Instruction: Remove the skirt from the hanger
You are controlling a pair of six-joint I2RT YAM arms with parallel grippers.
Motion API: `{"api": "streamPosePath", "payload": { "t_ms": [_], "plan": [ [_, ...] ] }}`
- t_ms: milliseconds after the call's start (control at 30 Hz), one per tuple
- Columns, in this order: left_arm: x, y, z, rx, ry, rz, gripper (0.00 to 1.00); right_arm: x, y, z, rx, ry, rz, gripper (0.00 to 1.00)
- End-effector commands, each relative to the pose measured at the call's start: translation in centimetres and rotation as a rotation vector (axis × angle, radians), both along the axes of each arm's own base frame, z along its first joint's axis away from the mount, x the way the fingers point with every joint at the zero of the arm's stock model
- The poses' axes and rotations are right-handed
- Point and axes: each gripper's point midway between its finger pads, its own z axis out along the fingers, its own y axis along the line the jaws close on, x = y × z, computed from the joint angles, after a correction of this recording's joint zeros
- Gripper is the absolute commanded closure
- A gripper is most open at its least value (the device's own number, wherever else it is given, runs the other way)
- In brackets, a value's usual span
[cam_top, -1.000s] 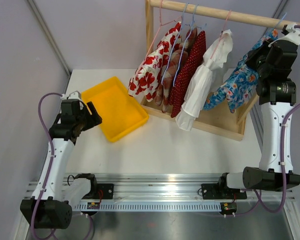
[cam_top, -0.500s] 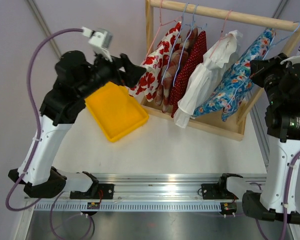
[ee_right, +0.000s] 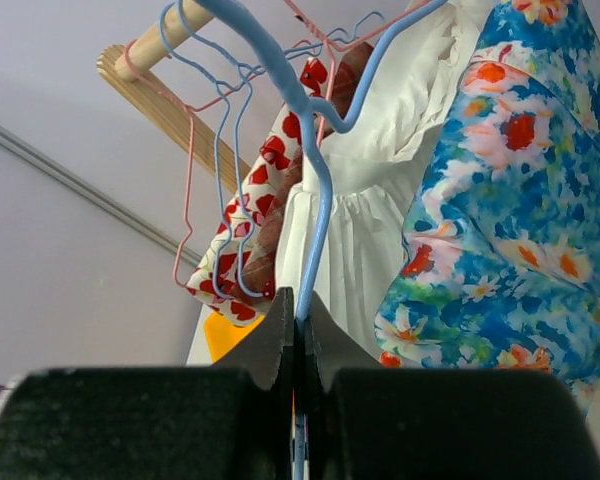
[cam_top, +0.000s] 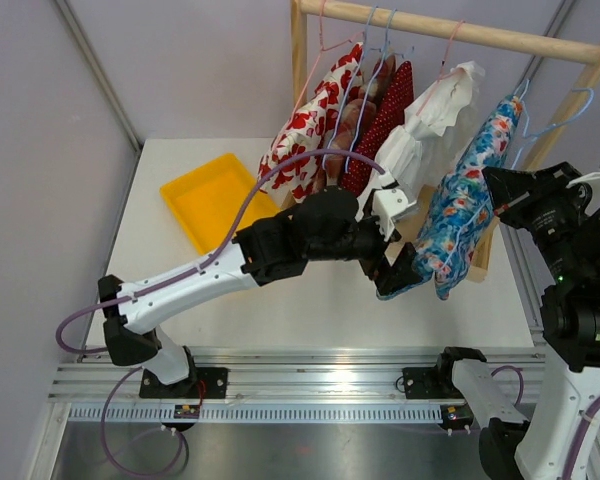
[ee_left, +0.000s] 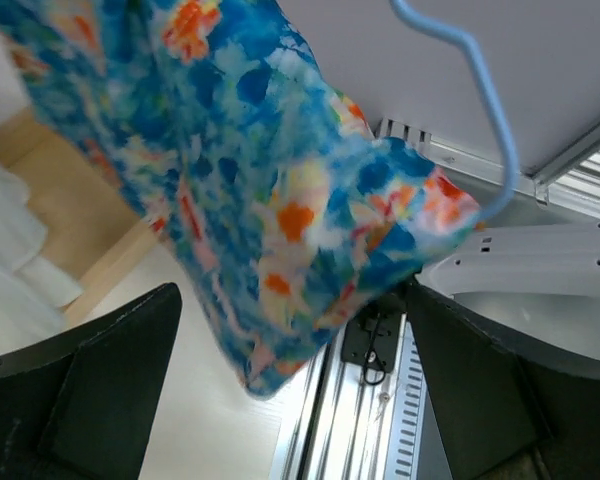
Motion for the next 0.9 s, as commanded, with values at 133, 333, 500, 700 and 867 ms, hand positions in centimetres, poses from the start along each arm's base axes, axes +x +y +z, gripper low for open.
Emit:
{"api": "streamPosePath", "payload": {
  "t_ms": [133, 333, 500, 700, 867],
  "plan": [
    [-0.5, -3.2, 1.8, -0.113, -0.023, 0.002, 0.47, -2.8, 1.3, 3.1, 0.031, -0.100, 0.057, 1.00],
    [-1.2, -1.6, 0.3, -0.121, 0.004, 0.025, 1.00, -2.9, 0.9, 3.6, 0.024, -0.116, 0.031, 1.00],
    [-4.9, 2.3, -6.2, -0.014, 0.081, 0.040, 1.00, -1.8, -0.8, 4.5, -0.008, -0.117, -0.062, 1.00],
    [-9.2, 10.0, -14.0, 0.061, 0.216, 0.159, 1.00, -0.2, -1.7, 5.2, -0.016, -0.106, -0.102, 1.00],
    [-8.7, 16.2, -16.4, 0.050, 0.296, 0.340, 1.00, 1.7, -1.7, 4.0, -0.010, -0.057, -0.093, 1.00]
  ]
}}
